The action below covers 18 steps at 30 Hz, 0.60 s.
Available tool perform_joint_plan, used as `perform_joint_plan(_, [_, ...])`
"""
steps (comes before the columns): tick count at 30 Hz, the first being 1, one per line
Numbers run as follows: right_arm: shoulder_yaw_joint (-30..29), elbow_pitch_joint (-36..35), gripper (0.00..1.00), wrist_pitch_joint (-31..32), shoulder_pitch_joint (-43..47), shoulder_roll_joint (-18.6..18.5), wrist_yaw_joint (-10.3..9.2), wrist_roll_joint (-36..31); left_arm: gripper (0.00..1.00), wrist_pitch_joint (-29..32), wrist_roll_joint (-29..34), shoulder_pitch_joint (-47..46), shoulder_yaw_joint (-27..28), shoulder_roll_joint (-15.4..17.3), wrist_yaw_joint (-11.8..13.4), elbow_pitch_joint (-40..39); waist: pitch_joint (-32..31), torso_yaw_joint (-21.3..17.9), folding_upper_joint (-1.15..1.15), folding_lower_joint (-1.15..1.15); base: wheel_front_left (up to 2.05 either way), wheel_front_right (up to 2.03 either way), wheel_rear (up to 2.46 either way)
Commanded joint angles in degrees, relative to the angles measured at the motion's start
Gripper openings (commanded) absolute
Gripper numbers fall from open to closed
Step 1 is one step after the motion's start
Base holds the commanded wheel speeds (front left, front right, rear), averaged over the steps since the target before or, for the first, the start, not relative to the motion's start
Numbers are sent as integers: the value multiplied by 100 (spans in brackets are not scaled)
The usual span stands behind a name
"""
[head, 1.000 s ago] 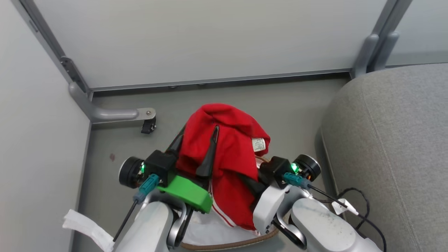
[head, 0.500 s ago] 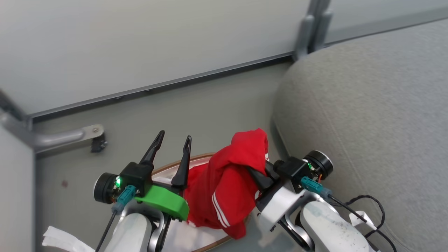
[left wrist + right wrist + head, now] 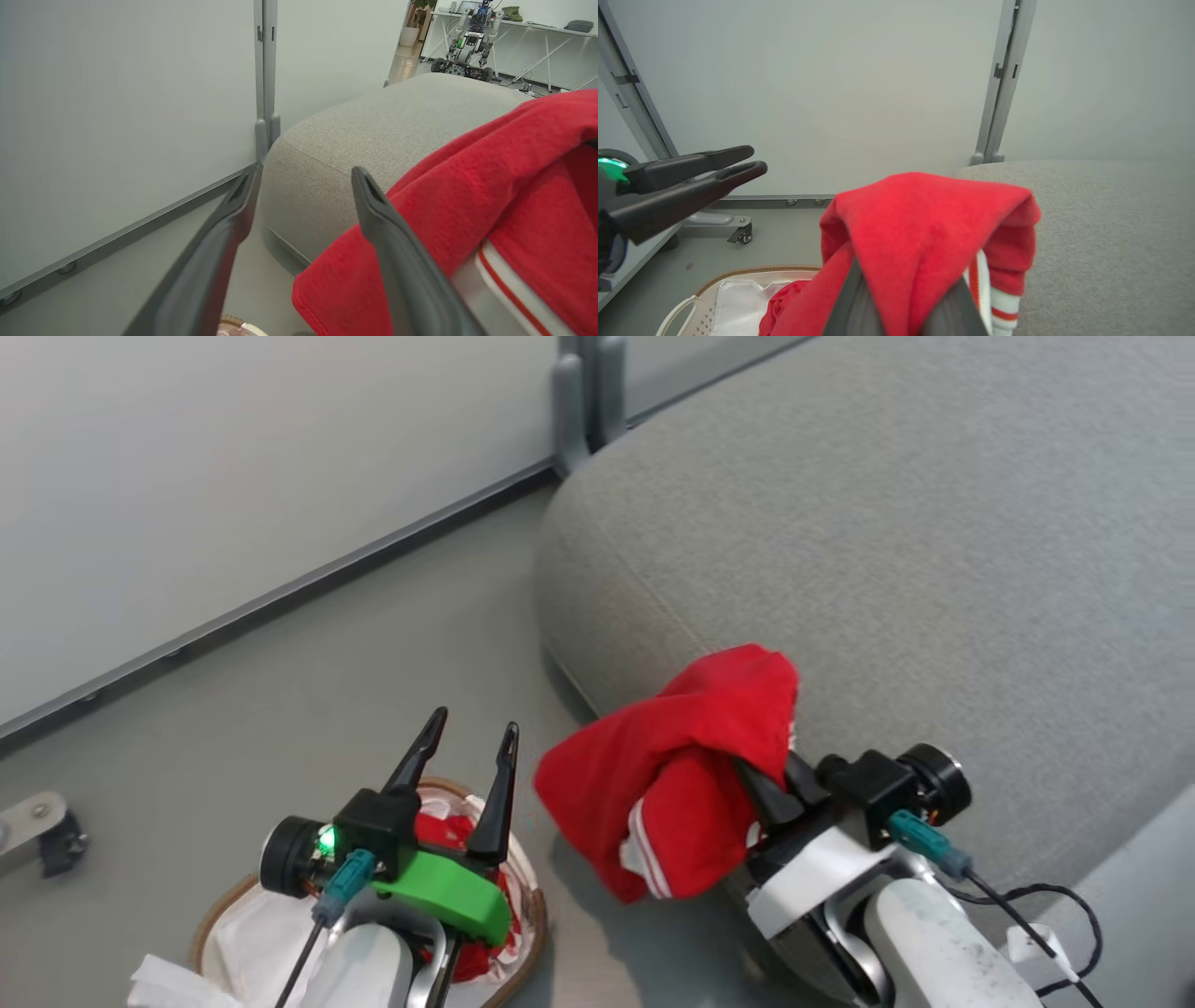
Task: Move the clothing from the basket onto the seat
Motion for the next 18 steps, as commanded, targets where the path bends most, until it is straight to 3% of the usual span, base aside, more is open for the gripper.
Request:
perform_joint_plan(1, [-137,-119,0,-30,103,6,-6,-48,100,3,50,-137,-44,33,-18,23,228,-439,0,0,0,0,0])
perform_joint_plan(6, [-489,-350,0,-30,20,-62,-6,-265,100,2,47,-220,-298,50,-20,65,393,-478,0,0,0,0,0])
perform_joint_plan(10, [-638,-442,0,-30,-470,-366,-6,-410,100,2,20,-253,-442,152,-21,38,568,-484,0,0,0,0,0])
perform_joint_plan(18, [-1189,-306,0,-30,-2415,-889,-7,-450,100,3,61,-392,-477,520,-22,-222,1164,-403,0,0,0,0,0])
